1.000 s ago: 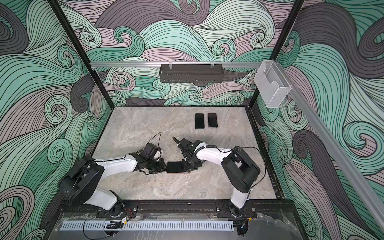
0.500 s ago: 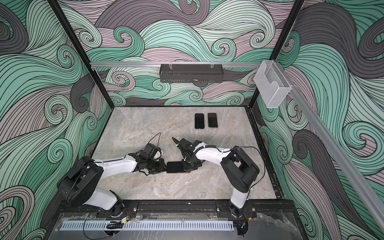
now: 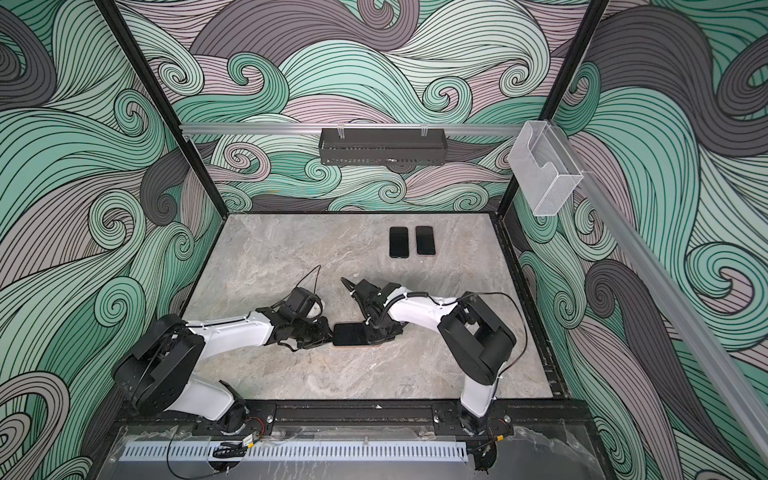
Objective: Put the phone into the phone case
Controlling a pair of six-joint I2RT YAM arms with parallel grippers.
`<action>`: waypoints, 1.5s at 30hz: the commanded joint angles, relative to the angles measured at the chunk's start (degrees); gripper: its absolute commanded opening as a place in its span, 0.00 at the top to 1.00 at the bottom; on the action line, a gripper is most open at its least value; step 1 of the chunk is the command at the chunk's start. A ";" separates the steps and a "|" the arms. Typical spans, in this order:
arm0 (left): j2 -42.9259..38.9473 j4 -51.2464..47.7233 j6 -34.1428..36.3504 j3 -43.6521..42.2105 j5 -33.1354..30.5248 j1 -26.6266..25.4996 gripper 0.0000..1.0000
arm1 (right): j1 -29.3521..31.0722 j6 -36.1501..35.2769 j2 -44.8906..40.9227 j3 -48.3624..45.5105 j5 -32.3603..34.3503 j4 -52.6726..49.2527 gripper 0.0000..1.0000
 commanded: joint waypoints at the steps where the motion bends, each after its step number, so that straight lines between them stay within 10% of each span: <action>1: -0.94 1.76 -0.58 -0.52 -0.09 -0.99 0.83 | 2.81 0.43 15.54 -8.83 -1.93 10.17 0.84; 26: -5.59 -2.10 1.04 0.61 -3.19 -0.81 0.60 | -5.15 -5.77 -7.52 1.26 -10.93 2.59 0.74; 45: 0.28 -9.64 6.43 8.46 -6.16 -0.72 0.64 | -9.85 -10.36 -3.54 5.10 -5.75 -1.10 0.74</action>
